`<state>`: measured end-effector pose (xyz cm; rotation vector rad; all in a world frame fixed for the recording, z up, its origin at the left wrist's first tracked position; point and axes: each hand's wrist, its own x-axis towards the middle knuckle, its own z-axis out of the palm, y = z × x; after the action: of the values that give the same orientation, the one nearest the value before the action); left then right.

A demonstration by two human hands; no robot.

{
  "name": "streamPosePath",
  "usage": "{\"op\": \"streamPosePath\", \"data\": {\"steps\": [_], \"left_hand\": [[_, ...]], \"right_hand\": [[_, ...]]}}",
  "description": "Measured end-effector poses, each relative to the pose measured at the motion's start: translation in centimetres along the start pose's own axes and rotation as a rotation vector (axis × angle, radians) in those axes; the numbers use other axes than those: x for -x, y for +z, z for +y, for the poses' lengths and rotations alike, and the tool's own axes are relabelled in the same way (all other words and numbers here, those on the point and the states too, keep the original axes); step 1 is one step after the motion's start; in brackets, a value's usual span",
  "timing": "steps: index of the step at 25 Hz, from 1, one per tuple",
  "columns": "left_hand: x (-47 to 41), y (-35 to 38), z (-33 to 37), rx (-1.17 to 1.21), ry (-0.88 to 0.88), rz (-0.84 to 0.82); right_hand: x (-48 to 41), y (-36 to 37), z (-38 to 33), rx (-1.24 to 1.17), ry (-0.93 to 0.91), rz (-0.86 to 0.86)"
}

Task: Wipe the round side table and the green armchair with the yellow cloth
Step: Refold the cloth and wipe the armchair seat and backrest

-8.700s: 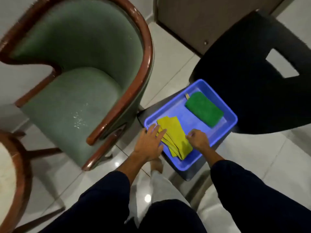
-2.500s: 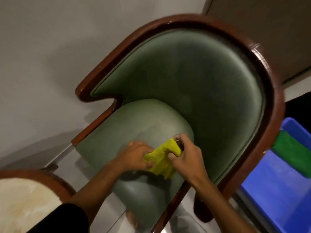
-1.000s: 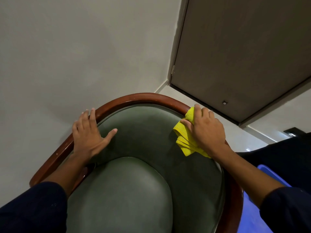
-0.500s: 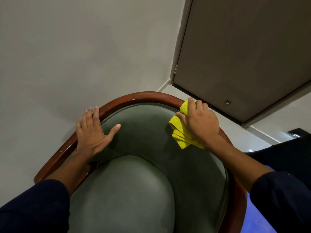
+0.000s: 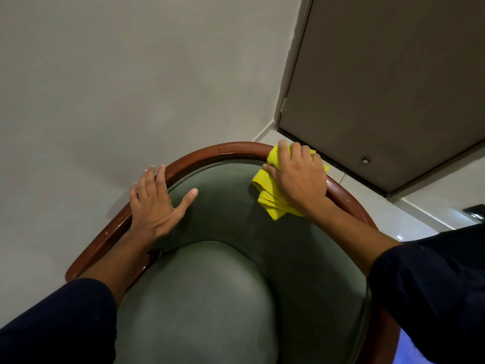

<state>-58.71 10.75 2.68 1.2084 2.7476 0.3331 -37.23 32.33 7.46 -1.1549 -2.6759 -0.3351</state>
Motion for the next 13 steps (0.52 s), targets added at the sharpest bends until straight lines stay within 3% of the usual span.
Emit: {"op": "streamPosePath", "data": {"steps": [3,6,9,11,13], "left_hand": [[-0.5,-0.2,-0.6,0.047,-0.031,-0.085],[-0.9,-0.4,-0.6,0.075,-0.051,-0.112],[-0.9,-0.4,-1.0,0.067,-0.062,-0.116],[-0.8,-0.2,-0.9,0.056,-0.046,-0.113],[-1.2,-0.1,-0.8,0.067,-0.049,-0.113]], "right_hand": [[-2.0,1.3,-4.6,-0.011,-0.124,0.083],[-2.5,3.0,-8.4,-0.040,-0.394,0.165],[0.4,4.5,-7.7,0.004,-0.595,0.113],[3.3,4.8,-5.4,0.145,-0.609,0.009],[5.3,4.2,-2.8,0.155,-0.480,-0.044]]}}
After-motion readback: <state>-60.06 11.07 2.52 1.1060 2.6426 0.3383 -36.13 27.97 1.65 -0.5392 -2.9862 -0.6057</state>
